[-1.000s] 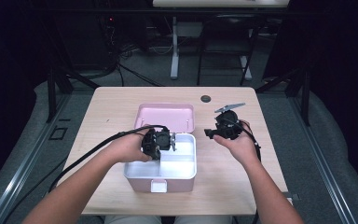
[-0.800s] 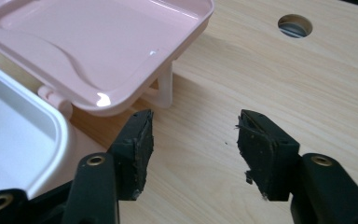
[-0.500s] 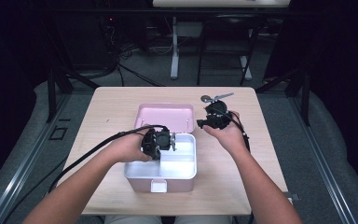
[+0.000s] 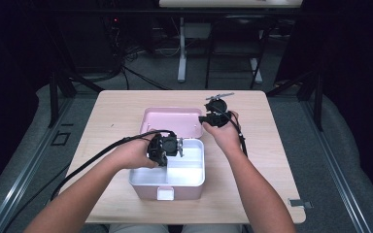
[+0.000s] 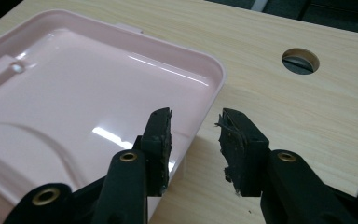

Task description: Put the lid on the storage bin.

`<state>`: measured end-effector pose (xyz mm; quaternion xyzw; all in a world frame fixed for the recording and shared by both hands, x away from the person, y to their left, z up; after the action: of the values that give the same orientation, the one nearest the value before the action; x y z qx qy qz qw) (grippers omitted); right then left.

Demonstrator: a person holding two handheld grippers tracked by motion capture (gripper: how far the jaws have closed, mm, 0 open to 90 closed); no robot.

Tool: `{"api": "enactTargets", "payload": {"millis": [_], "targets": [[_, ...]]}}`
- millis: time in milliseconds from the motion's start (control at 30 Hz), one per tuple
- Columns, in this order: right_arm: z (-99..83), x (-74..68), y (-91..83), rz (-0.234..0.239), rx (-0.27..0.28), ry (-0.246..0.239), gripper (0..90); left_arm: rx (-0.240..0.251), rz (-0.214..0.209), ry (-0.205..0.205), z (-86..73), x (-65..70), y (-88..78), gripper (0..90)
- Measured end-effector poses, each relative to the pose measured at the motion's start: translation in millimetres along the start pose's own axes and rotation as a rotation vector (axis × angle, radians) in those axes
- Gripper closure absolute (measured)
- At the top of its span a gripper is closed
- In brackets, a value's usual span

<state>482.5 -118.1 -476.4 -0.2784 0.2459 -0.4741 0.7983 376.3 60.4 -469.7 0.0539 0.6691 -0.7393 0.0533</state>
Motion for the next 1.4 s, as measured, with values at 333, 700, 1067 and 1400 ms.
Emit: {"api": "enactTargets", "payload": {"millis": [333,700,1067,1400], "targets": [[0.0,3.5,19.1,-0.029,0.032,0.021,66.4,-0.001,0.005,0.001,0.0,0.2,-0.1,86.6],[-1.3,4.0,32.2,-0.031,0.051,0.049,66.6,0.0,0.004,0.0,-0.1,0.2,-0.1,86.5],[-0.6,5.3,39.0,-0.028,0.056,0.089,72.9,0.025,-0.003,-0.007,-2.9,-0.8,-0.3,86.6],[-3.7,8.2,46.4,-0.03,0.01,0.125,73.6,-0.01,0.005,0.001,1.4,0.1,0.3,86.6]]}}
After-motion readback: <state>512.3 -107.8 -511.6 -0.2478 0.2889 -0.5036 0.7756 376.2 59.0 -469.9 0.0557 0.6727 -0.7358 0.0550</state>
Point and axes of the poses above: each handheld gripper's, and its own axes: y roughly forward along the jaws, z roughly out of its top, x roughly to its right, the point moved 3 cm from there along y, roughly forward along the jaws, and after that the axes turned 3 degrees about z, right-handed, at the moved point
